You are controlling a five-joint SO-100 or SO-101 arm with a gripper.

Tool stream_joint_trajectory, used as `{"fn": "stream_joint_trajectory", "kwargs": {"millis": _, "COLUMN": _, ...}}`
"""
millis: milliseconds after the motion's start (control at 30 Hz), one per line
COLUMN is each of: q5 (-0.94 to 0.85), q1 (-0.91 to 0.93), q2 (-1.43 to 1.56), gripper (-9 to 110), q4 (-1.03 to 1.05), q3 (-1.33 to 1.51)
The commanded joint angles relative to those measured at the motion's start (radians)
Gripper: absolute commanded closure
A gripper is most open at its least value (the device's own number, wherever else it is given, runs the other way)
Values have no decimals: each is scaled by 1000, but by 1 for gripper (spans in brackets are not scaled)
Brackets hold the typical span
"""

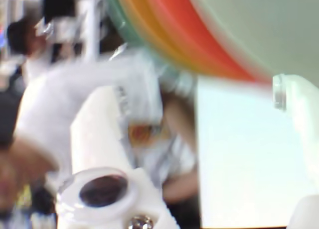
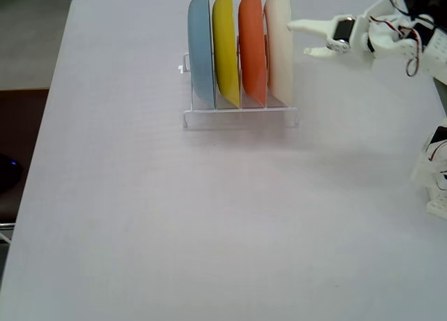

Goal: Can you put the plate away?

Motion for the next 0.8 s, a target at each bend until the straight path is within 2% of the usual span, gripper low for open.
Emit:
{"fn": "stream_joint_trajectory", "kwargs": {"millis": 0, "q5": 80, "q1": -103, "q2": 135, "gripper": 59, "q4": 44, "q3": 37}}
{"fn": "stream_joint_trajectory", "kwargs": {"millis": 133, "q5": 230, "q1": -270, "q2": 242, "gripper": 60, "q4": 97, "q3": 150}}
{"fn": "stream_joint_trajectory", "kwargs": {"millis": 300, "q5": 322, "q1": -402, "q2": 399, "gripper": 74, "q4": 8, "q3": 360}}
{"fn": "stream_joint_trajectory", "kwargs": {"millis": 533, "q5": 391, "q1": -425, "q2": 589, "gripper": 97, "q4": -51, "q3": 603}}
{"fn": "stream_joint_trajectory", "kwargs": {"millis": 633, "q5": 394, "q1": -419, "q2": 669, "gripper": 102, "q4": -66, "q3": 689}}
{"fn": "stream_joint_trajectory", "kwargs": {"millis": 767, "q5": 400, "q1": -402, "q2": 755, "gripper": 102, "q4": -66, "q3": 790}}
